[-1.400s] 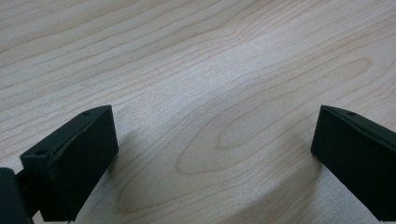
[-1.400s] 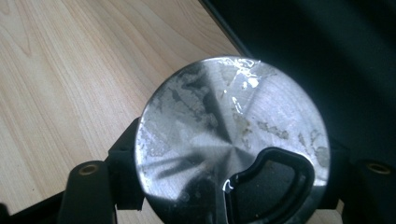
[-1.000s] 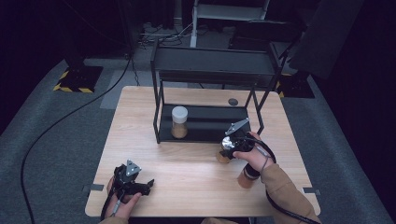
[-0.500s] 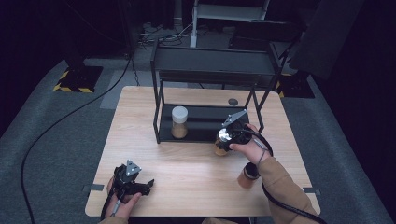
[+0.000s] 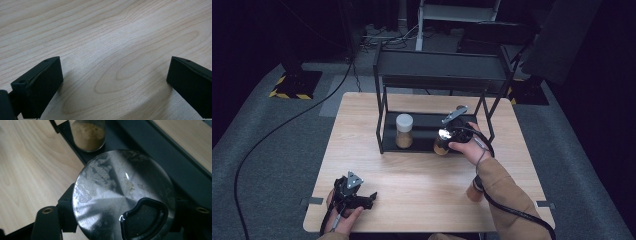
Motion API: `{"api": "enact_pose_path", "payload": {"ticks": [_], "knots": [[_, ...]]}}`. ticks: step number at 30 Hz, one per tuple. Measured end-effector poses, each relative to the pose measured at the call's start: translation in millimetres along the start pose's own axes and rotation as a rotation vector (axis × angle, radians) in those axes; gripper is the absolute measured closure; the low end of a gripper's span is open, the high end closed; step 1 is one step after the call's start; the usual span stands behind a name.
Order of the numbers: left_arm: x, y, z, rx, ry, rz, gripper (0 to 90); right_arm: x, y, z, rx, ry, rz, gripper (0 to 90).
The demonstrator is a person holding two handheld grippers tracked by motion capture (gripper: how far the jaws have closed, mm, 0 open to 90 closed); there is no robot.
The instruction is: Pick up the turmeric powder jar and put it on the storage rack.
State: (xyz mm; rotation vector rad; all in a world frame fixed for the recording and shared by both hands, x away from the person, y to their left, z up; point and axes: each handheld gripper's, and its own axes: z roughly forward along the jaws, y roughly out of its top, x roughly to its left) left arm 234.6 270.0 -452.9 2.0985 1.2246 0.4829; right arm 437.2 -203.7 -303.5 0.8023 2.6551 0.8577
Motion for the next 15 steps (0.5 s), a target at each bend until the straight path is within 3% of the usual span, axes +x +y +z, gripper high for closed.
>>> {"api": "enact_pose_path", "payload": {"ticks": [15], "knots": [[-0.6, -0.3, -0.3, 0.000, 0.001, -0.001, 0.3, 3.7, 26.2, 33.2, 0.017, -0.051, 0.007, 31.4]]}}
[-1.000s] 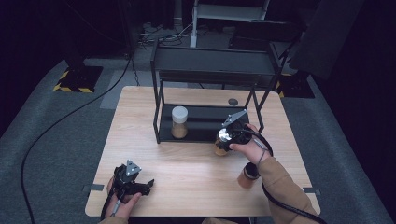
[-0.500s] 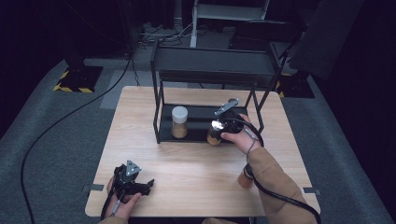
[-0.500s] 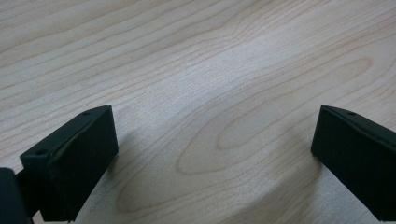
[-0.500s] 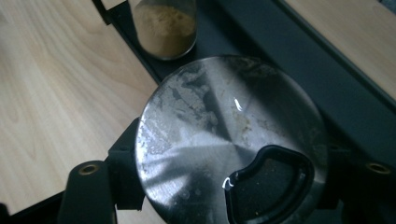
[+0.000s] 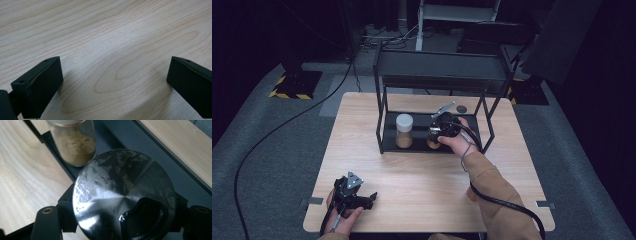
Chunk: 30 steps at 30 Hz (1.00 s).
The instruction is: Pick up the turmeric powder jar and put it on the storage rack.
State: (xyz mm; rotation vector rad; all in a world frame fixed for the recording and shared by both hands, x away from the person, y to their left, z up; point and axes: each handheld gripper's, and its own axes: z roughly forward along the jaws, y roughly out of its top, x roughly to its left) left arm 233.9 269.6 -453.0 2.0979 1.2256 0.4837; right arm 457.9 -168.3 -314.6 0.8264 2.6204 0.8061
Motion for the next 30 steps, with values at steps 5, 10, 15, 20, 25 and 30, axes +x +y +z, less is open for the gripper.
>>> {"api": "enact_pose_path", "payload": {"ticks": [5, 10, 15, 20, 25, 30], "knots": [[0.0, 0.0, 0.0, 0.000, 0.000, 0.000, 0.3, 0.1, 3.9, 9.4, 0.008, -0.016, 0.014, 31.4], [-0.1, 0.0, 0.0, 0.000, 0.000, 0.000, 0.3, 0.4, 7.1, 19.2, 0.029, -0.030, 0.036, 31.4], [0.0, 0.0, 0.0, 0.000, 0.000, 0.000, 0.3, -2.5, 6.8, 24.9, 0.034, -0.032, 0.056, 31.4], [0.0, 0.0, 0.0, 0.000, 0.000, 0.000, 0.3, -5.6, 7.1, 28.5, 0.043, -0.027, 0.074, 31.4], [0.0, 0.0, 0.0, 0.000, 0.000, 0.000, 0.3, -9.4, 5.7, 32.6, 0.057, -0.021, 0.095, 31.4], [0.0, 0.0, 0.0, 0.000, 0.000, 0.000, 0.3, -14.4, 4.6, 32.7, 0.058, 0.003, 0.118, 31.1]]}}
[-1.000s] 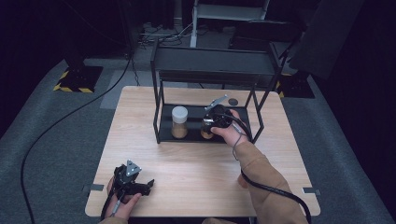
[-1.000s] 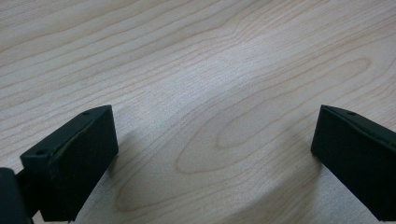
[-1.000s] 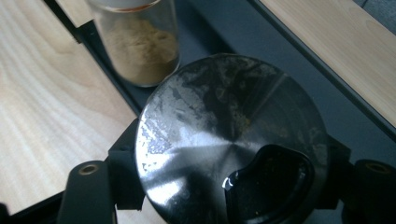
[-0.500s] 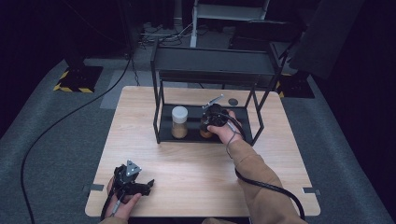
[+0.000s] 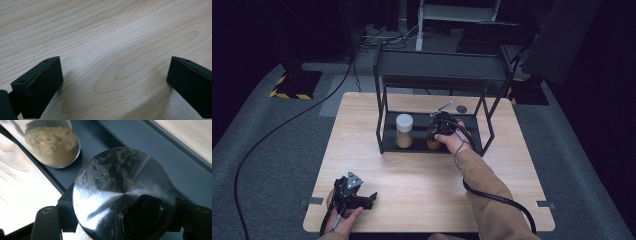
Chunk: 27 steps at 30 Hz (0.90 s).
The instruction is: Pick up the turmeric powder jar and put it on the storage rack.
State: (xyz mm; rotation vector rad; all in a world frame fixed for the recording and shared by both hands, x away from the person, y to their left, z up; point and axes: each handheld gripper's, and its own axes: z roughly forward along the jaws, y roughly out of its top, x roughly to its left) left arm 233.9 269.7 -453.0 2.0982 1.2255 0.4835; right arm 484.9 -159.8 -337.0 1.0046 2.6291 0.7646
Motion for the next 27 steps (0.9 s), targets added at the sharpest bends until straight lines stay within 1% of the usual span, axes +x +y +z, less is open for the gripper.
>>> {"api": "enact_pose_path", "payload": {"ticks": [1, 2, 3, 6, 10, 17, 23, 27], "knots": [[0.0, 0.0, 0.0, 0.000, 0.000, 0.000, 0.3, -0.3, -0.1, -0.2, 0.000, 0.002, 0.002, 29.6], [0.1, 0.1, 0.1, 0.000, 0.000, 0.000, 0.3, 0.4, -0.7, -0.8, -0.005, -0.004, 0.002, 25.1], [0.4, 0.3, 0.3, 0.000, -0.002, 0.002, 0.3, 1.9, -1.7, -2.8, -0.014, -0.014, 0.010, 22.1], [1.3, 1.0, 0.7, 0.001, -0.005, 0.006, 0.3, 2.0, -4.2, -9.3, -0.032, -0.020, 0.015, 18.1], [2.5, 1.7, 0.9, 0.003, -0.009, 0.012, 0.3, 3.0, -8.8, -22.6, -0.055, -0.025, 0.022, 15.8], [3.1, 2.5, 2.2, 0.001, -0.012, 0.013, 0.2, 5.1, -26.2, -54.0, -0.115, -0.005, 0.035, 13.4], [3.3, 3.7, 3.2, 0.001, -0.013, 0.015, 0.2, 12.5, -43.1, -81.1, -0.160, -0.001, 0.028, 12.2], [2.7, 5.4, 4.4, 0.003, -0.012, 0.013, 0.2, 20.3, -54.5, -95.0, -0.175, -0.006, 0.020, 11.6]]}}
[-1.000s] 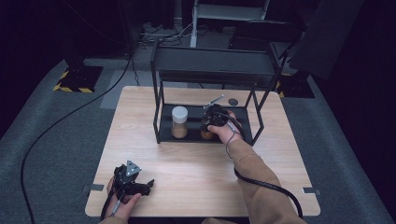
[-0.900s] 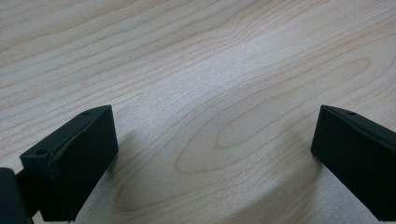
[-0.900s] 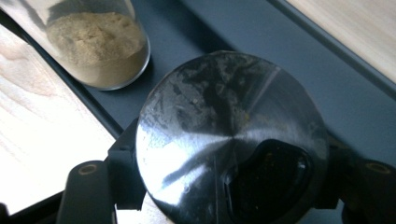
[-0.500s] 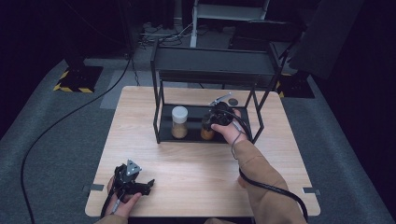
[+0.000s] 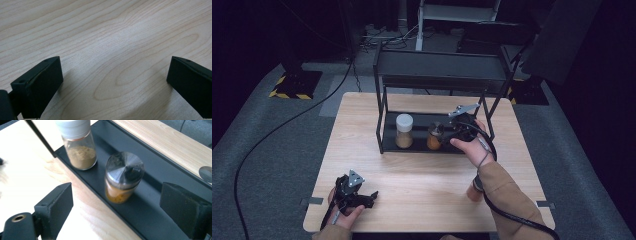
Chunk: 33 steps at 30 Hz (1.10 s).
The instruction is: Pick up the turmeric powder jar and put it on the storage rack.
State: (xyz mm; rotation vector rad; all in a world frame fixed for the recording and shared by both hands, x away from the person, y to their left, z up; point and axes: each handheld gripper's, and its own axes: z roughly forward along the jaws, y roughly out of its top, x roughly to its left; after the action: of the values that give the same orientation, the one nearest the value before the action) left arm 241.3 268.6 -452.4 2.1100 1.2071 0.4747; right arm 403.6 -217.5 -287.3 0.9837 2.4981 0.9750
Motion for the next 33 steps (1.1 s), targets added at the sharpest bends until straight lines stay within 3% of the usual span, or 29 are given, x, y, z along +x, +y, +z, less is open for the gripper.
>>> {"api": "enact_pose_path", "payload": {"ticks": [10, 19, 33], "knots": [[0.4, 0.9, 0.8, 0.000, -0.003, 0.004, 0.2, 17.4, -26.4, -26.7, -0.034, -0.008, -0.026, 11.1], [-3.7, 5.3, 5.2, -0.001, -0.005, 0.006, 0.2, 26.0, -61.6, -52.5, -0.080, -0.014, -0.003, 10.9], [-5.2, 9.2, 9.3, -0.003, -0.012, 0.010, 0.2, 34.0, -106.3, -86.1, -0.103, -0.030, 0.020, 8.9]]}}
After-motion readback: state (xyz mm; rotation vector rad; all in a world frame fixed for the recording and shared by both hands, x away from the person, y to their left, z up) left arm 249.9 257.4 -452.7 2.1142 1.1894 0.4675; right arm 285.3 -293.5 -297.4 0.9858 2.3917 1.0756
